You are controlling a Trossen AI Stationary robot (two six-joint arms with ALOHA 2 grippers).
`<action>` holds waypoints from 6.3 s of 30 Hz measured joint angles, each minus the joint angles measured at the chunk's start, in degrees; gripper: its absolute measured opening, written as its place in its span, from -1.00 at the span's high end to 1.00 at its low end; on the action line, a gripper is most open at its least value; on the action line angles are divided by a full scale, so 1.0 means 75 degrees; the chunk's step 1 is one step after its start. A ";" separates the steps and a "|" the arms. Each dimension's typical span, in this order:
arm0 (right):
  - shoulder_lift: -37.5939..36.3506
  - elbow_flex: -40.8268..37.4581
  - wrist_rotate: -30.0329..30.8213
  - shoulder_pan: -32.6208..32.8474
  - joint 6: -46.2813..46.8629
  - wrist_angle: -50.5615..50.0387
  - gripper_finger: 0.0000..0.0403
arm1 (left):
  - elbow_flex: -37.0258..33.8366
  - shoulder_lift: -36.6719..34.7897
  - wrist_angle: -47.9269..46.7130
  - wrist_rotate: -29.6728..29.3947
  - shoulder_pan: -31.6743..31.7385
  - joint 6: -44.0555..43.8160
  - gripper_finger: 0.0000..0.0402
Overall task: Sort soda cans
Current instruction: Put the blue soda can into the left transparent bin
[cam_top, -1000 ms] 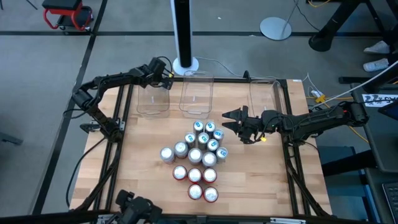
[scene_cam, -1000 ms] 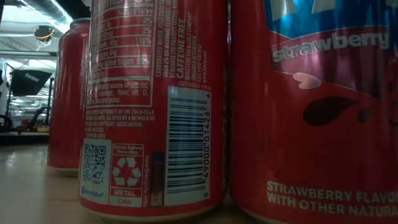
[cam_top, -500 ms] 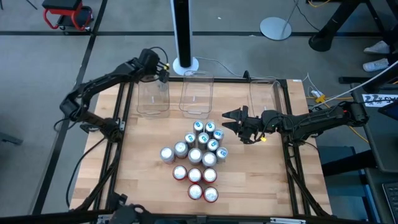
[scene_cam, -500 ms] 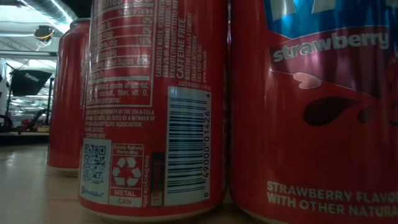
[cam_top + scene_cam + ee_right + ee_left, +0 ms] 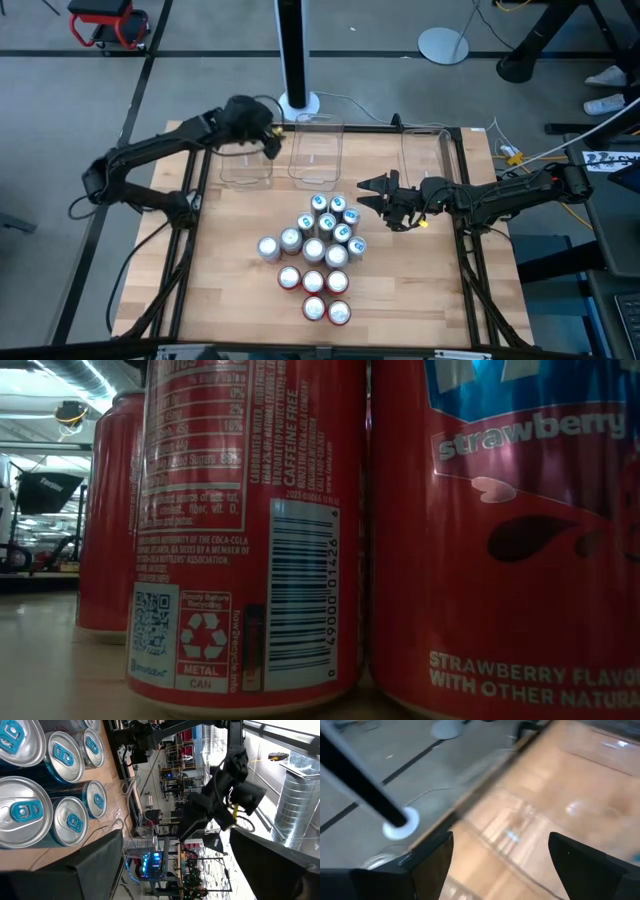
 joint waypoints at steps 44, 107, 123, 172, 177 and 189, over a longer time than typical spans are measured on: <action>0.0000 -0.0002 -0.0001 0.0000 0.0003 -0.0015 -0.82 | -0.0003 0.0020 0.1445 -0.0019 -0.3704 0.0130 -0.89; 0.0000 -0.0003 0.0000 0.0000 0.0006 -0.0175 -0.82 | -0.0102 0.2702 0.0515 -0.0634 -0.4870 -0.1988 -0.91; 0.0000 -0.0003 -0.0002 0.0000 0.0006 -0.0172 -0.82 | -0.0108 0.2720 0.0622 -0.0656 -0.4858 -0.1737 -0.59; 0.0000 -0.0003 0.0000 -0.0003 0.0003 -0.0166 -0.82 | 0.0085 -0.1039 -0.0898 -0.3934 -0.3711 -0.0928 -0.19; 0.0001 -0.0003 0.0000 -0.0003 0.0003 -0.0163 -0.82 | 0.0087 -0.1141 -0.1266 -0.4319 -0.2830 -0.0869 -0.19; 0.0000 -0.0003 0.0000 -0.0003 -0.0009 -0.0166 -0.82 | -0.0280 -0.1055 -0.1999 -0.4067 -0.0342 -0.1472 -0.19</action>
